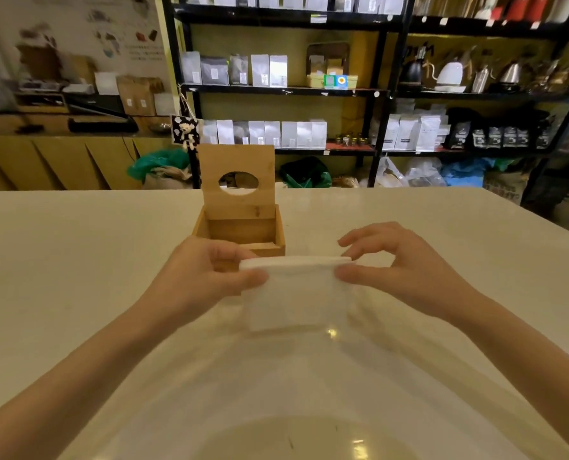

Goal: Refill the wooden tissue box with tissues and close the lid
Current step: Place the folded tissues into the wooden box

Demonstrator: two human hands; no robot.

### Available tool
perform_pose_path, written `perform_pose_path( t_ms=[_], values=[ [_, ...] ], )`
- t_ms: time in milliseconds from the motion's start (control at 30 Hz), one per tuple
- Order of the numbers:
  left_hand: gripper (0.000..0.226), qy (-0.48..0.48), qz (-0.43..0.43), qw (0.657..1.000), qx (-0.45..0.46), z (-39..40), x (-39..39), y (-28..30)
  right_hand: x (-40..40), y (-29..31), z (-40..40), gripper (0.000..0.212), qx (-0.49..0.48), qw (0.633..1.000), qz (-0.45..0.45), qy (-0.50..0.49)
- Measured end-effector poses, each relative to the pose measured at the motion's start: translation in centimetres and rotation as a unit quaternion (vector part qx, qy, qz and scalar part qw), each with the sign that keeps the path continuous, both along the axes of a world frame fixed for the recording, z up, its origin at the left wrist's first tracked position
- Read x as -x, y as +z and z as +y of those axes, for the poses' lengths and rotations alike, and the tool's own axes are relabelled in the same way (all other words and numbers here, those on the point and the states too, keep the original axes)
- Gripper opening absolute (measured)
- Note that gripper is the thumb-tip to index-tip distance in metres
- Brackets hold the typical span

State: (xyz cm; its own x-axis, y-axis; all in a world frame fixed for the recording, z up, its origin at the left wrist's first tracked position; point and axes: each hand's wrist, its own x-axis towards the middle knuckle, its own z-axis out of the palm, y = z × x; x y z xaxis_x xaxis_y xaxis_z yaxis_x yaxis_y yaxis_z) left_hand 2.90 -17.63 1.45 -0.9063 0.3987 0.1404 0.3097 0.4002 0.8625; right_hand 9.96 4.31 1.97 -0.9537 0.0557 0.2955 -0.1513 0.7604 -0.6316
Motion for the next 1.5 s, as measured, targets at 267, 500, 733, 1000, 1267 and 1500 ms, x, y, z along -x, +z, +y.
perform_pose_path(
  t_ms=[267,500,733,1000,1267,1500],
  values=[
    [0.01,0.147,0.094,0.981,0.079,-2.4,5.6,1.3,6.7,1.1,-2.4,0.003,-0.008,1.0,0.007,0.006],
    [0.016,0.139,0.023,0.975,0.172,-2.5,12.2,1.6,12.6,0.9,-3.4,0.016,-0.018,0.998,-0.067,-0.014],
    [0.023,0.091,0.044,0.952,0.288,-1.5,15.1,0.8,15.6,1.1,-3.7,0.018,-0.072,0.991,-0.11,-0.03],
    [0.009,0.079,0.112,0.889,0.437,0.2,15.3,0.8,16.5,0.8,-5.3,0.015,-0.217,0.964,-0.141,-0.068],
    [0.012,0.047,0.105,0.848,0.517,0.8,15.5,0.5,17.2,0.6,-6.5,0.012,-0.322,0.927,-0.171,-0.087],
    [0.025,0.047,0.121,0.832,0.539,0.1,14.5,1.0,16.3,0.7,-6.6,0.013,-0.349,0.922,-0.123,-0.116]
  ],
)
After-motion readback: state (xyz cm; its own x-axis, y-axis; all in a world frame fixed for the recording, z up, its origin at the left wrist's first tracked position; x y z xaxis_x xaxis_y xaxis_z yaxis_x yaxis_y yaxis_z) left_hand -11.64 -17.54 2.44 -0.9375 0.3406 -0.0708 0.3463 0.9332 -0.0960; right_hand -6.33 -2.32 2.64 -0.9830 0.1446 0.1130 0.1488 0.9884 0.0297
